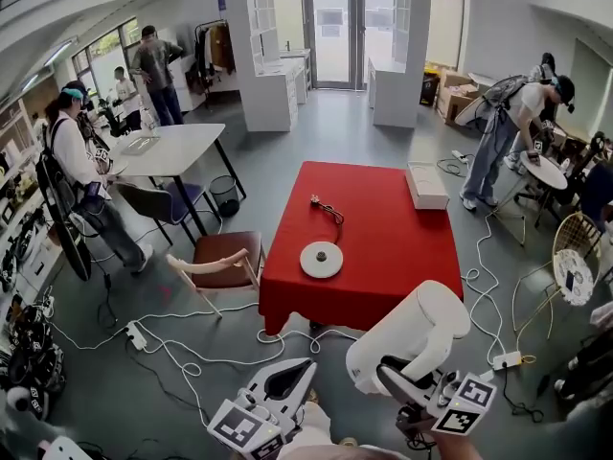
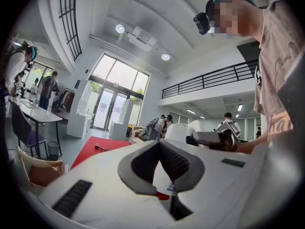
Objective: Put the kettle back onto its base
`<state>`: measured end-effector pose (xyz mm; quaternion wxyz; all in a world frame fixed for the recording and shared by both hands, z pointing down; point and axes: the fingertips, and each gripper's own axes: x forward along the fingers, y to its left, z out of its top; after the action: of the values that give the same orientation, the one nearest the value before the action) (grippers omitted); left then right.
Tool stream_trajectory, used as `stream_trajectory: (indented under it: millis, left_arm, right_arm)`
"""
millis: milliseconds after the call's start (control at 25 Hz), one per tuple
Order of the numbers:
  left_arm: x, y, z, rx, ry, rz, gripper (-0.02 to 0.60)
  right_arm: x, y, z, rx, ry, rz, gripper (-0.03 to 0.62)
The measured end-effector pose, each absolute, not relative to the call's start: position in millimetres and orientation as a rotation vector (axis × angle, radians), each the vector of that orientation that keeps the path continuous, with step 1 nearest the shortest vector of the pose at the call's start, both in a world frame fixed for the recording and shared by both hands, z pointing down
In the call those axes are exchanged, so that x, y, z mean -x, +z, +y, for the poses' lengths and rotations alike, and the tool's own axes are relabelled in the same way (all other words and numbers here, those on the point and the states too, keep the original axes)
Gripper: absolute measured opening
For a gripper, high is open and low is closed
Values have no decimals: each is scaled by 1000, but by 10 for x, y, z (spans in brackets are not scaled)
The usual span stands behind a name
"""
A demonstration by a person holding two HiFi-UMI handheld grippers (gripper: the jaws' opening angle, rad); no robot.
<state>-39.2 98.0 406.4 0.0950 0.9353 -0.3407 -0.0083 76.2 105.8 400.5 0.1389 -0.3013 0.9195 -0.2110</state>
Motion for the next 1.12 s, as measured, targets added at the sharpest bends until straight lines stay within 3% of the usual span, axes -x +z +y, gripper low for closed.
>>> stream_trajectory:
  millis: [640, 1120]
  left_arm:
    - [603, 3990, -500, -2811, -6, -881, -2]
    - [655, 3999, -1036, -2840, 35, -810, -2]
  right_arm:
    - [-489, 3939, -362, 937, -590, 2591, 100]
    - [-490, 3937, -811, 1003, -576, 2569, 100]
